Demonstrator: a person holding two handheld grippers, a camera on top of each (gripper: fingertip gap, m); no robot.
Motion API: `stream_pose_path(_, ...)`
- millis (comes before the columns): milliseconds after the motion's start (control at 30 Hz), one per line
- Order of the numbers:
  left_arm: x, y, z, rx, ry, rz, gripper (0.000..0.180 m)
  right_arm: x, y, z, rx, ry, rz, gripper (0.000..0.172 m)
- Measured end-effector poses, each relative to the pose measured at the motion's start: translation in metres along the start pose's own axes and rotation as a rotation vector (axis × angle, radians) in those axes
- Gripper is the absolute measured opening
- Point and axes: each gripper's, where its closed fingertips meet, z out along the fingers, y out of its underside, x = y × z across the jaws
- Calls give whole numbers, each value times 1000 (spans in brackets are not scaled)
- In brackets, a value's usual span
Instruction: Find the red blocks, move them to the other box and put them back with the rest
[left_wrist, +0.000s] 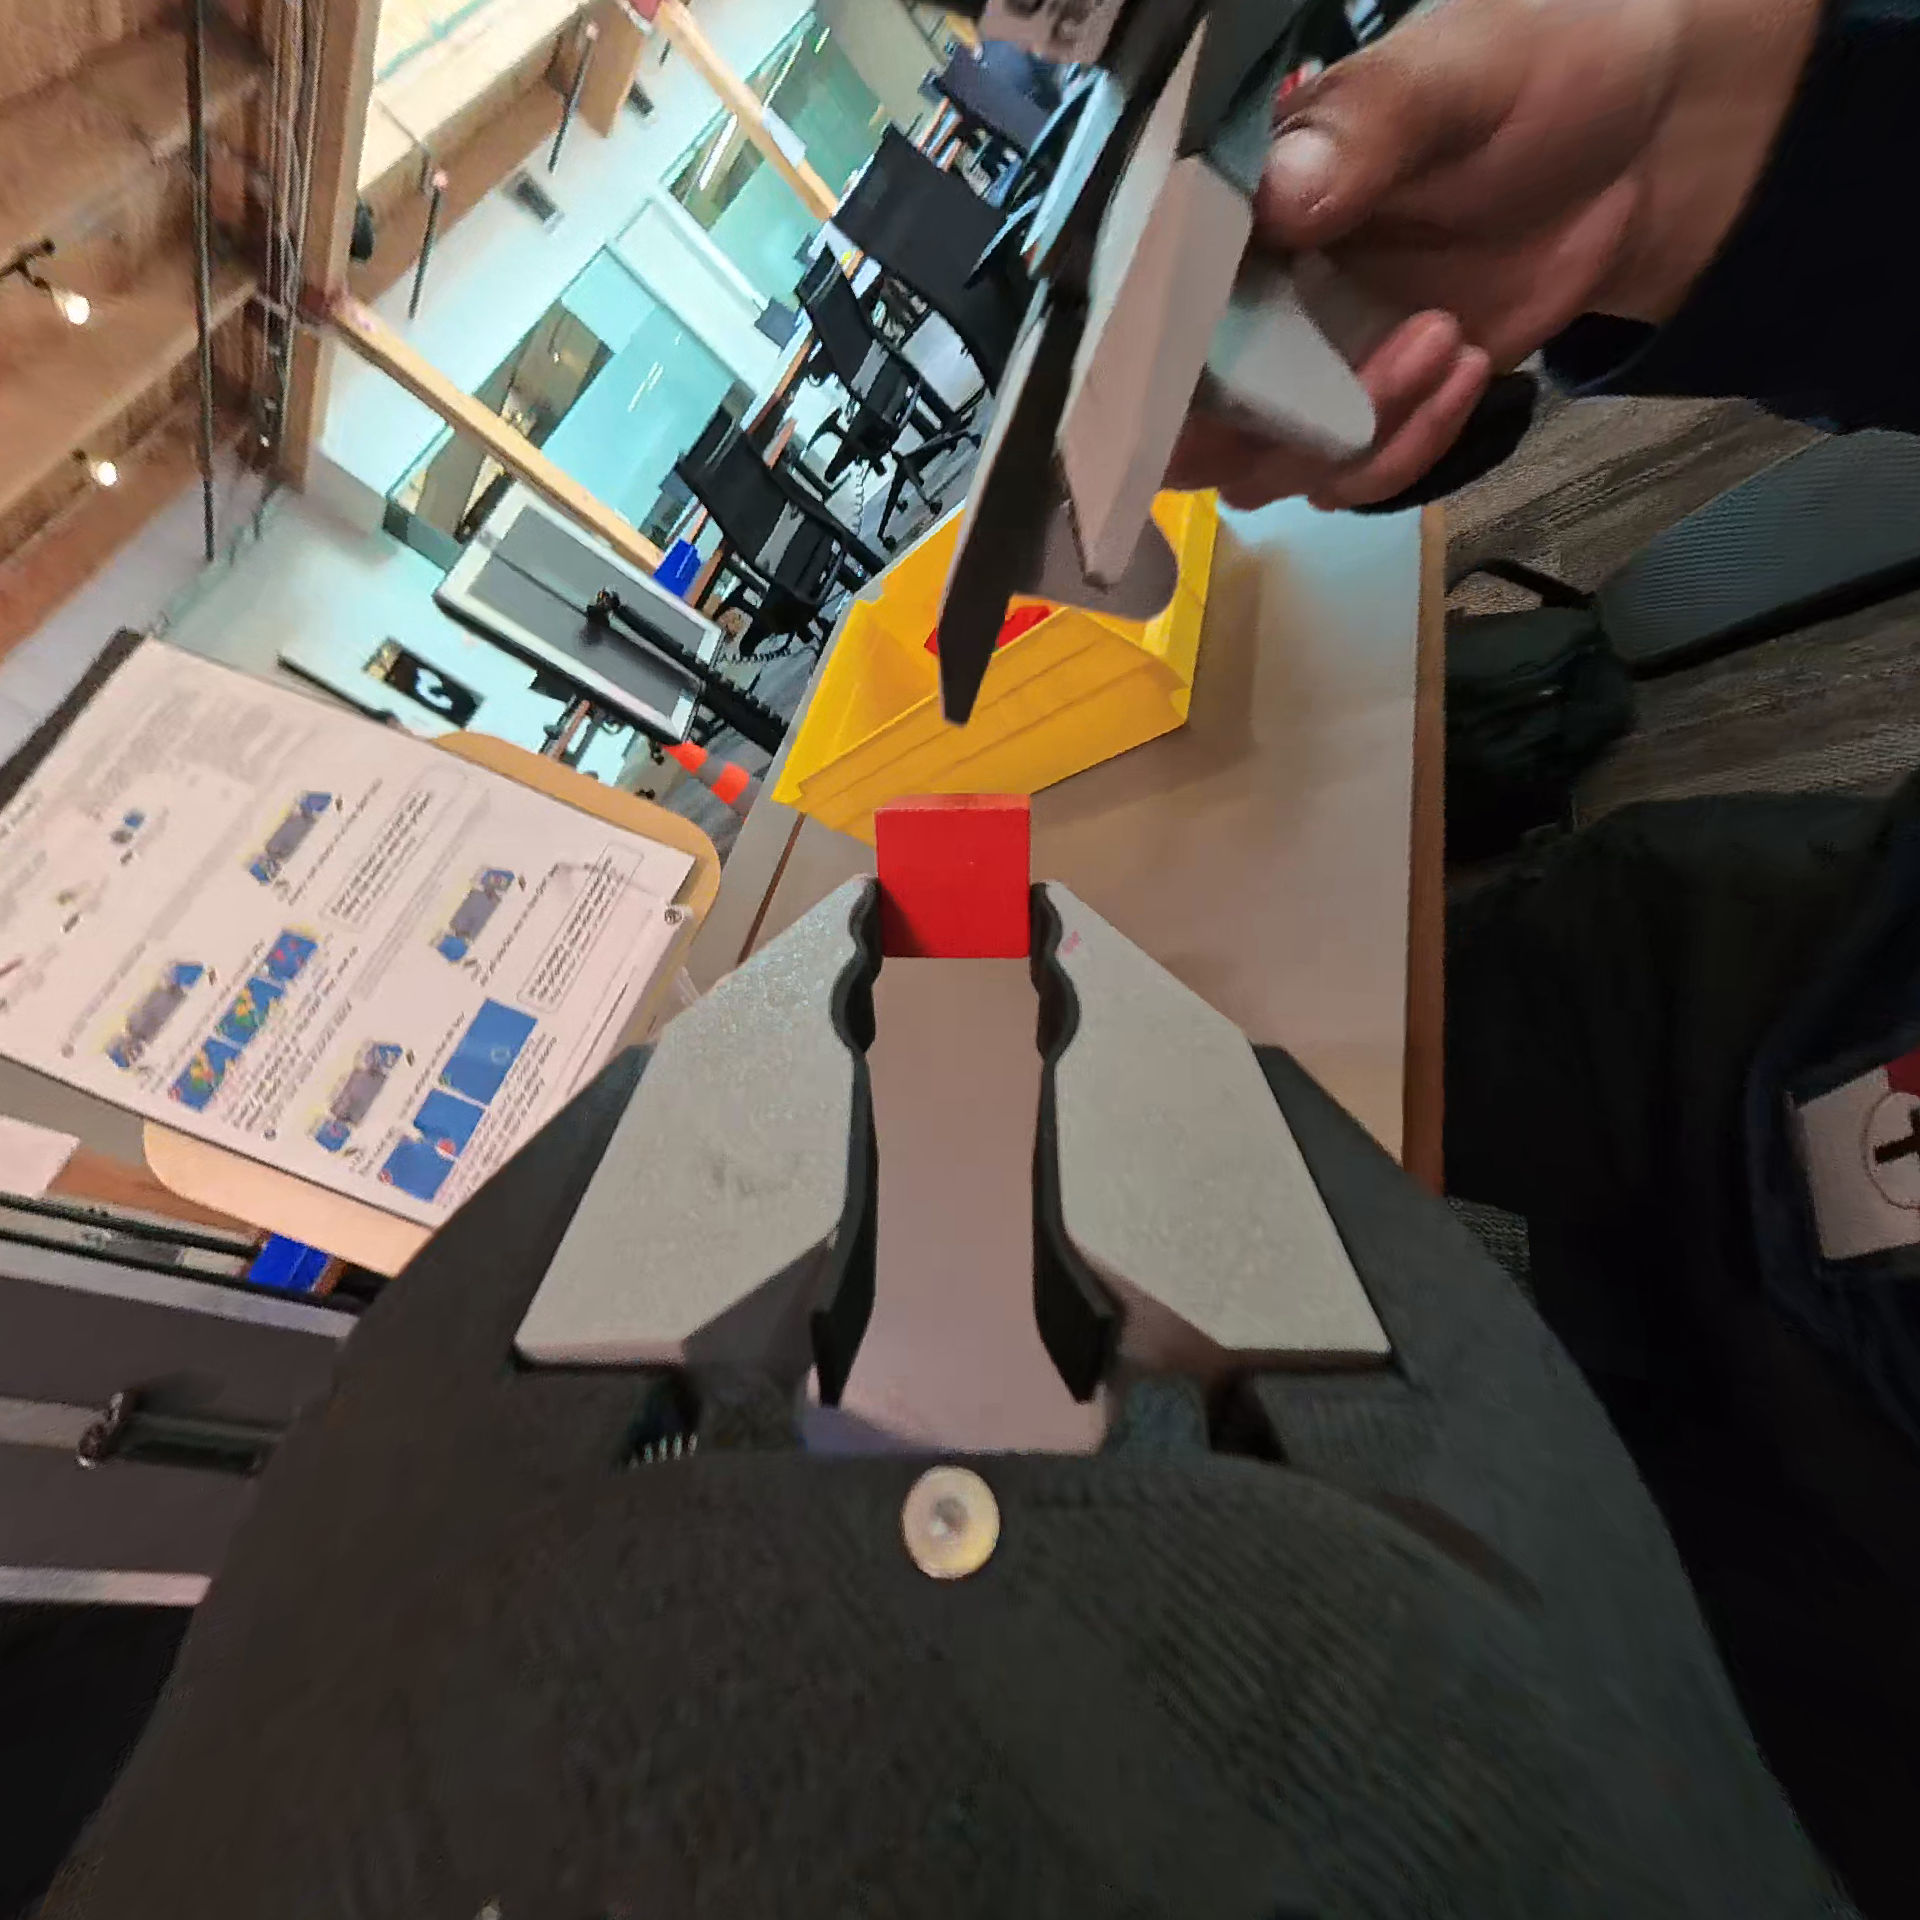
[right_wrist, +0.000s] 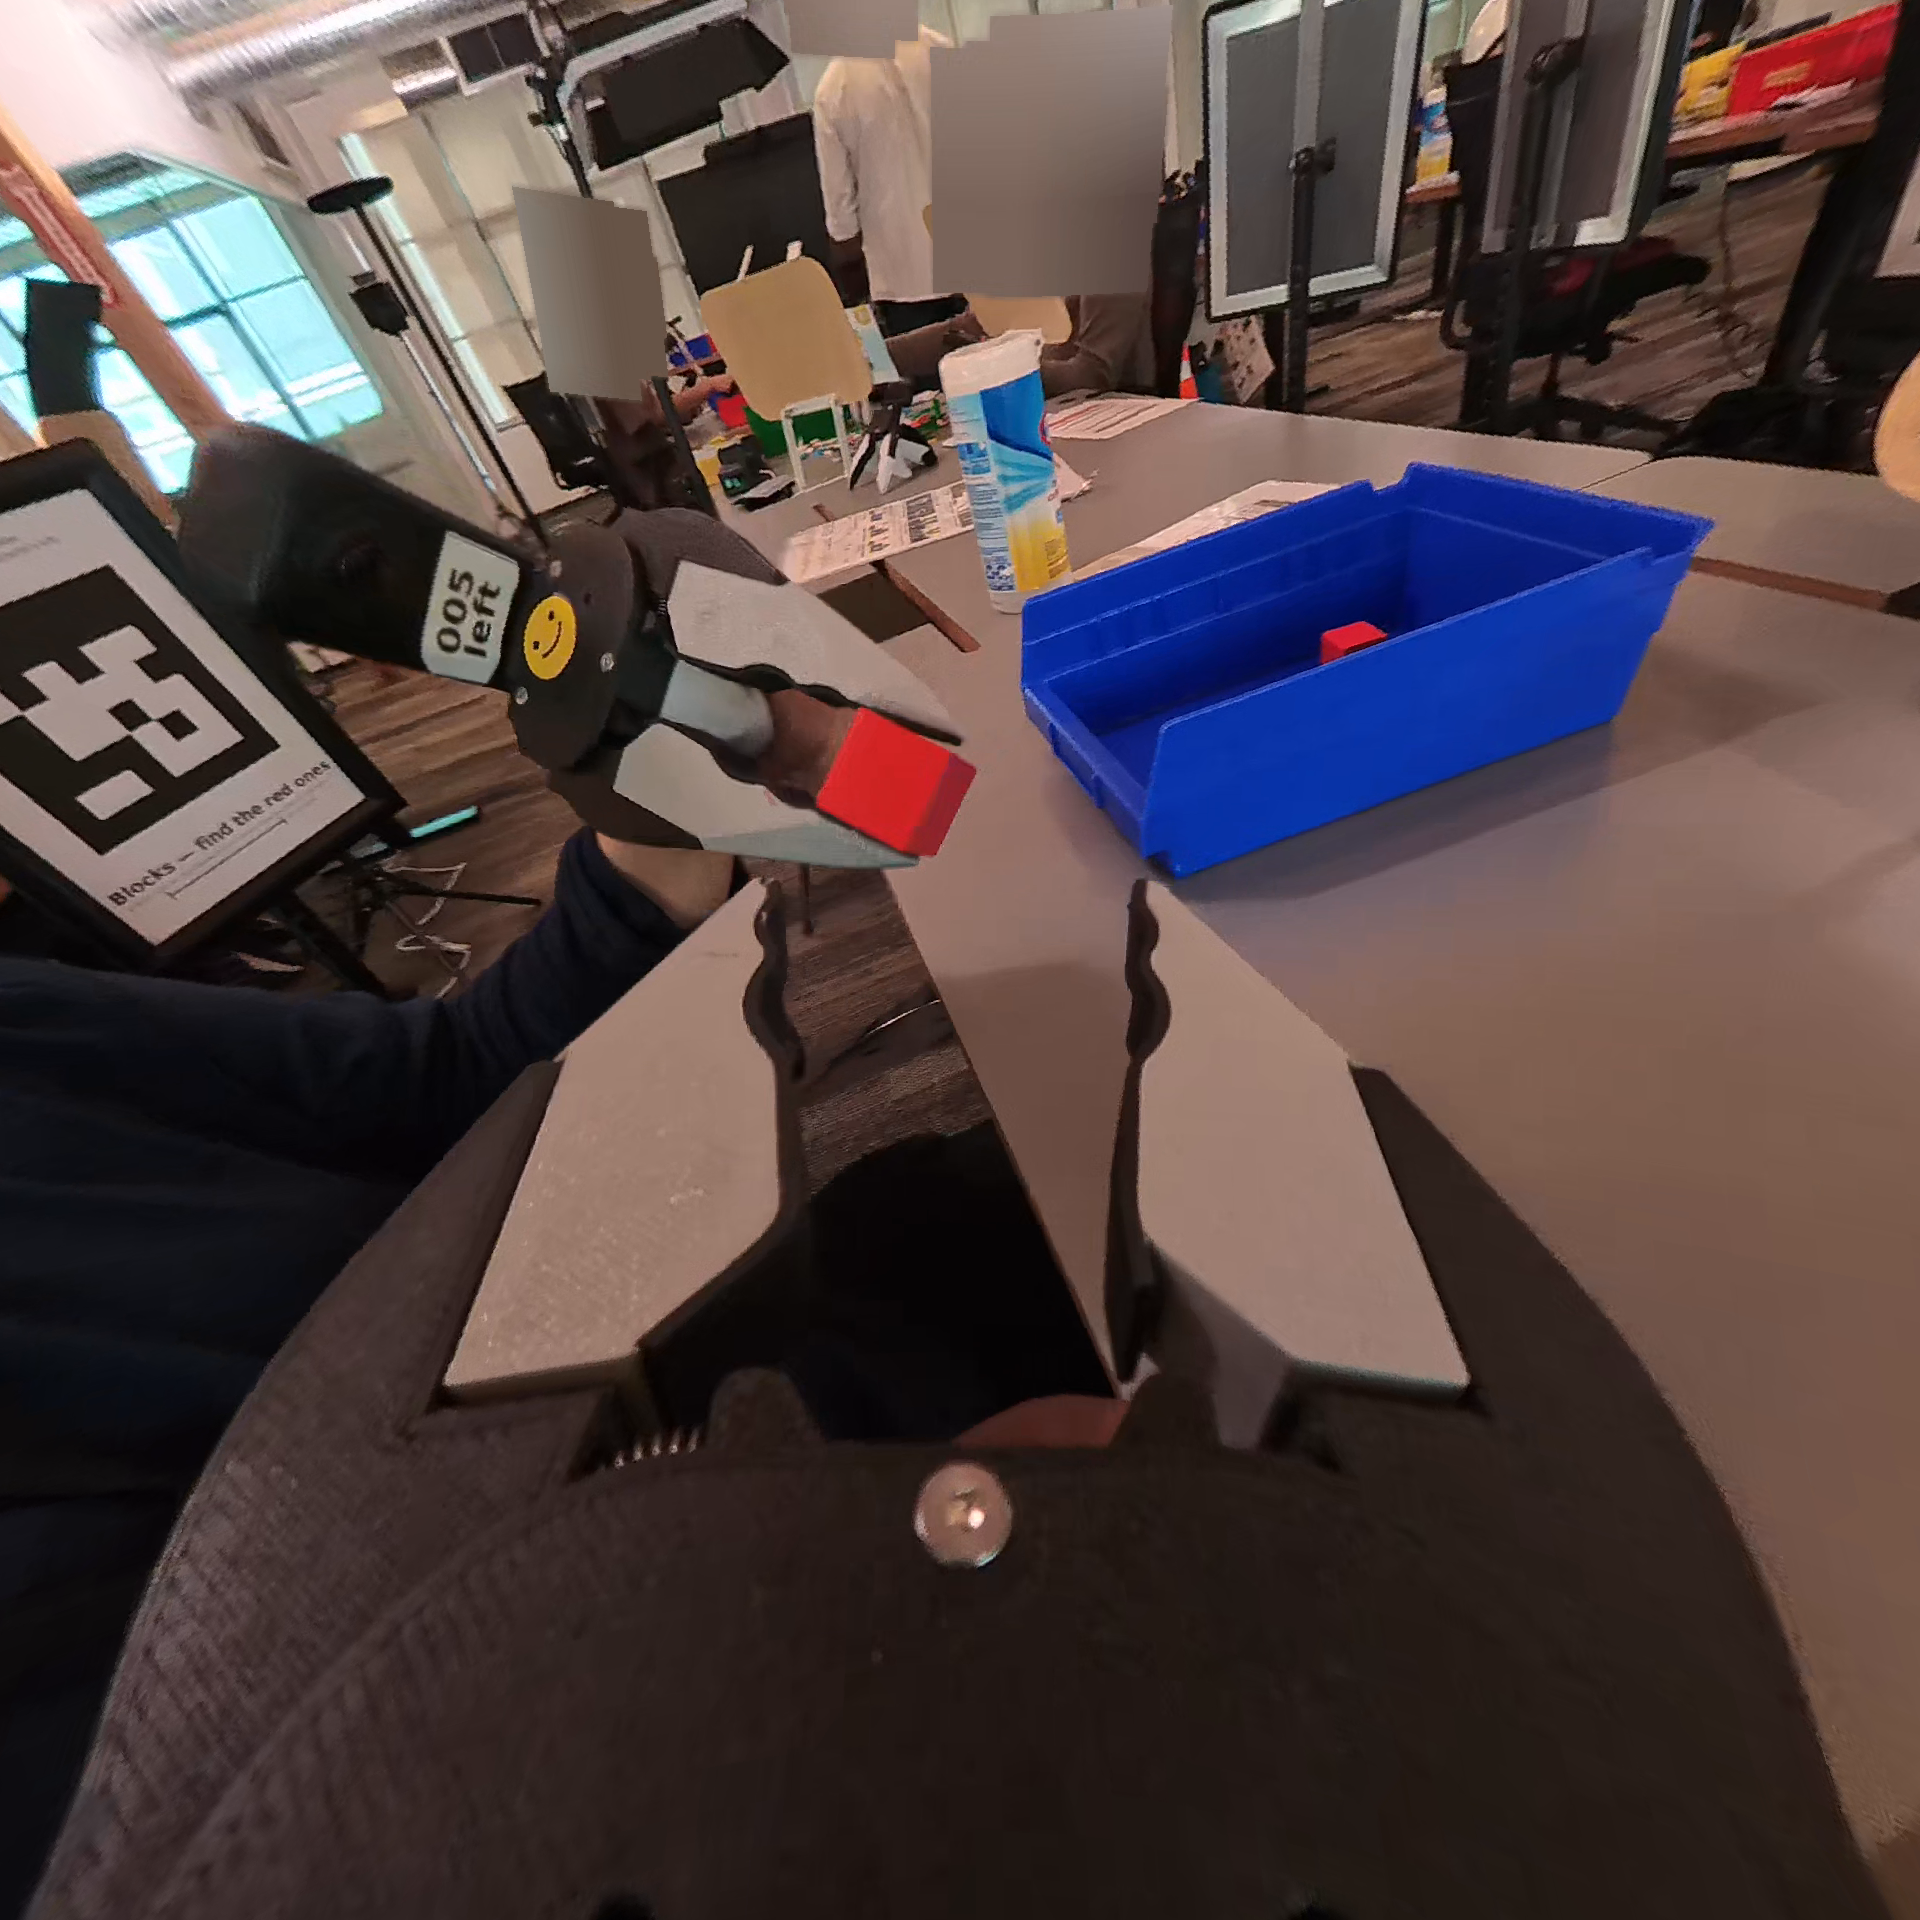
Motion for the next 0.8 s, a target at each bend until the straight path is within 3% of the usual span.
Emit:
stream_pose_path(200,10,-3,6,-33,10,50,26,-21,8,14,-19,-119,64,64)
stream_pose_path(400,24,4,26,-120,15,118,26,-15,26,29,-89,-60,53,56)
stream_pose_path(467,25,6,30,-145,8,122,26,-8,31,32,-114,-19,44,49)
stream_pose_path(533,25,5,31,-143,-1,122,25,0,32,30,-120,33,2,32)
stream_pose_path(800,19,9,32,-156,-18,50,25,13,26,21,-107,99,-42,26)
